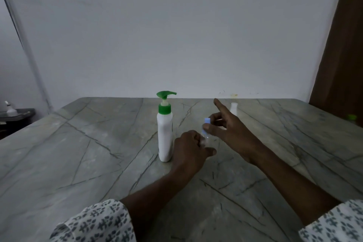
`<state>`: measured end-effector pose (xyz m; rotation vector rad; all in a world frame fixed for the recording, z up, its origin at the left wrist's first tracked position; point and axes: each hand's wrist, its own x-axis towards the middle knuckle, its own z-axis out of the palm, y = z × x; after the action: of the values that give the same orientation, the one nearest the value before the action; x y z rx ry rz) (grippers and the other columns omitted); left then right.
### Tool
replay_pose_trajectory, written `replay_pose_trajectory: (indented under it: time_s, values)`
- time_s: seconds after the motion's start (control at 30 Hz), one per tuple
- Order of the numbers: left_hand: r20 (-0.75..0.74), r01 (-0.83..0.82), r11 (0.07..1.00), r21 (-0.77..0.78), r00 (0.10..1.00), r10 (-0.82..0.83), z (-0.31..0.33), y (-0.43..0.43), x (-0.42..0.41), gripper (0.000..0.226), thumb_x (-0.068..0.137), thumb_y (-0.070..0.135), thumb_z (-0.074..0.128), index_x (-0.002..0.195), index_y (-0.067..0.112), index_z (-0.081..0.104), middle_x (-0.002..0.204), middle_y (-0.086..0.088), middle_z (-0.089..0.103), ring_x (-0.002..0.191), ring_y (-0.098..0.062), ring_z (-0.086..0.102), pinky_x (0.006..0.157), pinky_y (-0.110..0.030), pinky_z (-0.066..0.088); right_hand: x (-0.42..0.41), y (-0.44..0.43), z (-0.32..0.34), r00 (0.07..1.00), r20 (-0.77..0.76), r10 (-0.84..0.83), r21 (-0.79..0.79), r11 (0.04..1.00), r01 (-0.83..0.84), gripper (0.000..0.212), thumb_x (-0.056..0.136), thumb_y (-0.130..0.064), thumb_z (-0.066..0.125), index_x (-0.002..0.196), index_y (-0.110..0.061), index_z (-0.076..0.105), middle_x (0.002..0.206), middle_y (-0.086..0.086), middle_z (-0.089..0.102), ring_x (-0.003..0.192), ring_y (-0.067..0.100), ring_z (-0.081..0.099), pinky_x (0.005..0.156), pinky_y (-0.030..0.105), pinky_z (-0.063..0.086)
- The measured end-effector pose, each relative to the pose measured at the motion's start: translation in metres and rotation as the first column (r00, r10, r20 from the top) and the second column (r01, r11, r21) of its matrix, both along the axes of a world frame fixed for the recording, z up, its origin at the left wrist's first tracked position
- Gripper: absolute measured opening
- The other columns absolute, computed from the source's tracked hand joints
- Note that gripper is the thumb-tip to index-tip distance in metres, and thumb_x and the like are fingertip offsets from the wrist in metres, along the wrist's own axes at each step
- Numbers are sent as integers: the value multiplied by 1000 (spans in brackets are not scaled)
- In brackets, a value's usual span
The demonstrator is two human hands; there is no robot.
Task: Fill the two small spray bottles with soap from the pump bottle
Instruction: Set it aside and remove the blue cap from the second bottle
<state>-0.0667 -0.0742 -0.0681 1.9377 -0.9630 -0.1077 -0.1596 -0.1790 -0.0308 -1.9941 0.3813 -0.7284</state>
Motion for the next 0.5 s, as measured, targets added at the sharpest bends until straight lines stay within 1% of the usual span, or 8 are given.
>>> replay_pose_trajectory:
  time_s: [0.07, 0.1, 0.17, 0.27, 0.33, 0.4, 0.47, 0.5]
  values:
    - [9, -5, 1000, -1, 1000, 5, 0, 0, 0, 33, 69, 30, 87, 74, 22, 55, 71, 7, 62, 60, -3, 55, 50, -13, 33, 4, 1, -5, 999, -33, -44, -91, 995, 40, 90, 86, -22, 73, 155, -27, 15, 102, 7, 62, 92, 4, 61, 85, 11, 45]
    - [12, -11, 1000, -5, 1000, 11, 1, 1, 0, 35, 69, 30, 87, 72, 22, 54, 70, 6, 62, 60, -4, 54, 50, -14, 33, 5, 0, -6, 999, -31, -45, -99, 994, 41, 90, 87, -19, 73, 155, -26, 15, 98, 6, 63, 93, 7, 62, 90, 14, 46]
    - [13, -19, 1000, -19, 1000, 20, 0, 0, 1, 35, 68, 31, 88, 72, 21, 54, 71, 3, 63, 60, -6, 55, 51, -16, 34, 4, -4, -7, 1000, -2, 7, -49, 999, -7, 83, 92, -10, 65, 155, -28, 14, 100, -3, 69, 103, 9, 64, 102, 27, 45]
    - [26, -19, 1000, -7, 999, 20, -1, 0, 1, 34, 68, 33, 87, 79, 20, 58, 73, 5, 62, 61, -5, 53, 51, -16, 33, 2, -8, -6, 996, 52, 66, 80, 994, -70, 78, 96, -4, 55, 155, -30, 11, 116, -1, 71, 114, 10, 64, 101, 28, 46]
    - [30, -10, 1000, -8, 999, 10, -2, 0, 2, 34, 68, 34, 87, 81, 19, 60, 74, 5, 63, 62, -5, 54, 52, -16, 34, 2, -6, -5, 999, 29, 28, 53, 998, -30, 85, 92, -17, 66, 155, -30, 11, 119, -3, 65, 114, 10, 61, 96, 23, 47]
    - [34, -1, 1000, -6, 999, 2, -1, 0, 2, 33, 68, 33, 87, 79, 20, 58, 72, 5, 62, 60, -5, 53, 51, -15, 34, 5, -2, -7, 999, -24, -25, -63, 998, 24, 93, 84, -26, 75, 155, -29, 15, 110, 0, 62, 102, 2, 61, 82, 11, 46]
    - [37, -12, 1000, -7, 999, 12, -1, 0, 1, 38, 67, 32, 88, 70, 23, 51, 67, 7, 57, 57, -4, 50, 50, -15, 32, 7, -1, -9, 998, -5, -60, -113, 992, 59, 90, 84, -21, 75, 154, -25, 19, 101, 5, 63, 91, 3, 60, 76, 5, 45]
    - [36, -16, 1000, -10, 999, 17, -1, 0, 1, 41, 66, 31, 88, 67, 24, 48, 65, 8, 56, 55, -4, 49, 49, -14, 31, 7, -2, -10, 998, 19, -61, -107, 992, 63, 88, 85, -18, 74, 154, -25, 20, 99, 7, 64, 92, 7, 62, 80, 7, 45]
